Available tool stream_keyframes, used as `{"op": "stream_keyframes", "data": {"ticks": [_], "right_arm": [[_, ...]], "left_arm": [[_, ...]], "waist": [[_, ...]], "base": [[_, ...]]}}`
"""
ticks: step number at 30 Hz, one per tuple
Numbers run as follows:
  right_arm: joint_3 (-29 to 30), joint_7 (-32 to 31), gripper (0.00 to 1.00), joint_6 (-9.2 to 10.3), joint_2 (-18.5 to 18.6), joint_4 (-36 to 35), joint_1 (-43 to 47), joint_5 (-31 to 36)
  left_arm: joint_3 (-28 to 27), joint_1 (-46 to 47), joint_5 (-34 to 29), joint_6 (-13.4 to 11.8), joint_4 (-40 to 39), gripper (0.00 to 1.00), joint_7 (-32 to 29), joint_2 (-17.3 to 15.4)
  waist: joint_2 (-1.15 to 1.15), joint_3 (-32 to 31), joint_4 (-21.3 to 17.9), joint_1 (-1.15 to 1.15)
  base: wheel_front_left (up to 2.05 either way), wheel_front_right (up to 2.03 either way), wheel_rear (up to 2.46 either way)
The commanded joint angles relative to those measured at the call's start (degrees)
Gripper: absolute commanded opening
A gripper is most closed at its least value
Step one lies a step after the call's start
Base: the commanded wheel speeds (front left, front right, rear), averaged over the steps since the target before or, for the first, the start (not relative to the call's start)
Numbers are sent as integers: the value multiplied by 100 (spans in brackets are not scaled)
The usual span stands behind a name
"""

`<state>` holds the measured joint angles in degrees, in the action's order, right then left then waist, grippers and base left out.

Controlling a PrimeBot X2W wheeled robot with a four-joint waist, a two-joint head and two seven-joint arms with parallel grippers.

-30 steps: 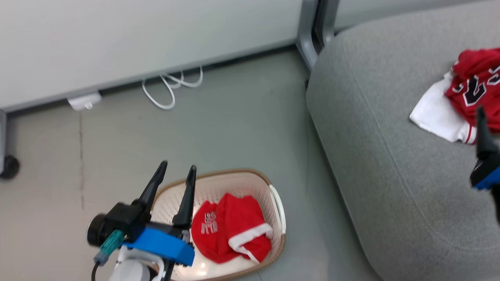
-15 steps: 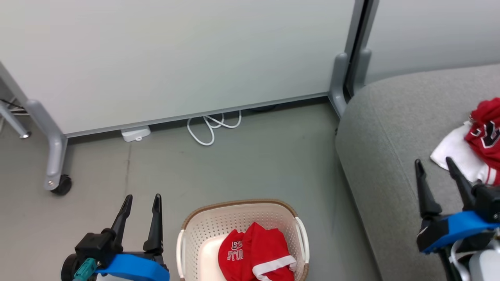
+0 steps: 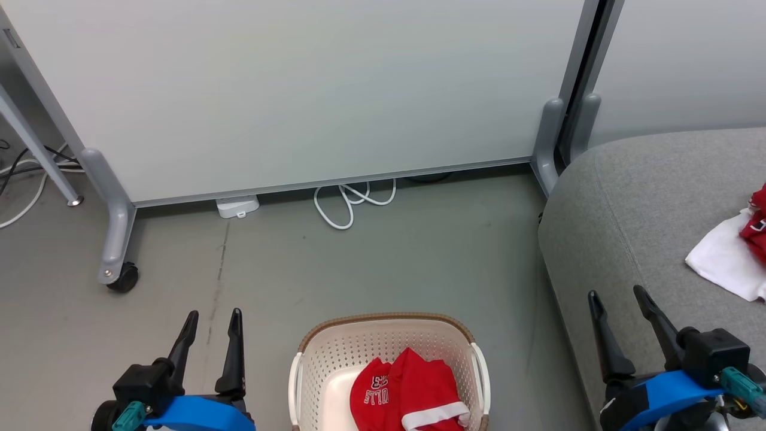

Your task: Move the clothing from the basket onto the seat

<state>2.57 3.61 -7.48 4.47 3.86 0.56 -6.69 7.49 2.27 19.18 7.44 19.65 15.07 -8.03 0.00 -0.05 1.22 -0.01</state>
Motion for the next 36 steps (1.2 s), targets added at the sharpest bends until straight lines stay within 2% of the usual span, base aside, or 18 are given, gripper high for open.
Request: {"op": "stream_keyframes", "data": {"ticks": [1,13,19,34,36], "right_arm": [[1,-15,100,-2,-27,-41,124,-50],[-22,44,100,-3,-102,25,87,44],[-58,25,100,-3,-116,-72,-54,49],[-346,225,100,-3,-67,-214,-1149,91],[-444,315,100,-3,-19,-181,-1508,124]], "left_arm": [[-16,28,18,5,12,100,15,-16],[136,102,72,5,64,100,15,-27],[166,194,60,5,9,100,15,-9],[538,1158,-28,5,1,100,15,-47],[745,1475,-74,5,77,100,15,-83]], "waist": [[0,2,5,1],[0,47,50,1],[0,306,9,1],[0,2164,-416,1],[0,2628,-563,1]], "base": [[0,0,0],[0,0,0],[0,0,0],[0,0,0],[0,0,0]]}}
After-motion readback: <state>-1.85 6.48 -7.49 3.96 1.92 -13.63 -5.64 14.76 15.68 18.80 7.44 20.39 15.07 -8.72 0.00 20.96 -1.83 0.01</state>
